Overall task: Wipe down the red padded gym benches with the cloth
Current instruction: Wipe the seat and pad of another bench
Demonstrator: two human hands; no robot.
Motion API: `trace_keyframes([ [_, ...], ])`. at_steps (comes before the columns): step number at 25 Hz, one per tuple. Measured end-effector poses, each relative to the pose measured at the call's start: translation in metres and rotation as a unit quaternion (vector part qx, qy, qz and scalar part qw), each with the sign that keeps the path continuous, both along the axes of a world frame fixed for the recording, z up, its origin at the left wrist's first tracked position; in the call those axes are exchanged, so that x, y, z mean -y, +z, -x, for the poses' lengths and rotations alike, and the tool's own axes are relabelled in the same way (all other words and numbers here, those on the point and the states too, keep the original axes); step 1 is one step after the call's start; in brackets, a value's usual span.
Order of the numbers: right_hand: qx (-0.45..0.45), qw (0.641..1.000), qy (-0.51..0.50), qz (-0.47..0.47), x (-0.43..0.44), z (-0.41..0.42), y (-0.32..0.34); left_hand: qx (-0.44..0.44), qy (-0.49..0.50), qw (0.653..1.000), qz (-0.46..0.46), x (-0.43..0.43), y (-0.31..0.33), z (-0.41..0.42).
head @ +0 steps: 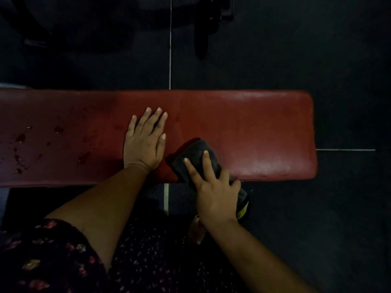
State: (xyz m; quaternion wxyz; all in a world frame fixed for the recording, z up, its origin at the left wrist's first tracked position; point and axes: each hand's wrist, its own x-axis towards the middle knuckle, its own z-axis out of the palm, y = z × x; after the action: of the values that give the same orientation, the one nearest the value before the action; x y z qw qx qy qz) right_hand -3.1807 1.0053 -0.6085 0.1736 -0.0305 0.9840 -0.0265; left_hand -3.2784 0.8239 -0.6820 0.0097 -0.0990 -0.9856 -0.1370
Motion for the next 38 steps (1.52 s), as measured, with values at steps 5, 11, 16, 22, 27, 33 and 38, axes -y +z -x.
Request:
trace_keyframes([
  [5,0.010,0.999,0.024,-0.020,-0.007,0.077,-0.003,-0.011,-0.005,1.000,0.007,0.001,-0.002,0.002],
  [11,-0.040,0.998,0.007,-0.045,0.001,0.126,-0.011,-0.013,0.001,1.000,0.003,0.001,-0.003,0.003],
  [16,-0.013,0.998,0.026,-0.063,0.008,0.150,-0.009,-0.017,0.001,1.000,-0.020,-0.001,-0.001,0.003],
  [22,-0.011,0.997,0.025,-0.067,0.010,0.136,-0.006,-0.008,0.005,1.000,-0.021,-0.002,0.001,-0.001],
  [27,0.018,0.996,-0.042,-0.075,0.030,0.078,-0.002,0.035,-0.001,0.999,-0.031,0.001,0.012,-0.002],
  [33,0.051,0.983,-0.158,-0.074,0.068,0.037,-0.001,0.021,-0.047,0.998,-0.036,0.063,0.037,-0.009],
  [38,0.039,0.969,-0.239,-0.049,0.116,-0.005,-0.007,0.021,-0.055,0.998,0.018,0.160,0.029,-0.008],
])
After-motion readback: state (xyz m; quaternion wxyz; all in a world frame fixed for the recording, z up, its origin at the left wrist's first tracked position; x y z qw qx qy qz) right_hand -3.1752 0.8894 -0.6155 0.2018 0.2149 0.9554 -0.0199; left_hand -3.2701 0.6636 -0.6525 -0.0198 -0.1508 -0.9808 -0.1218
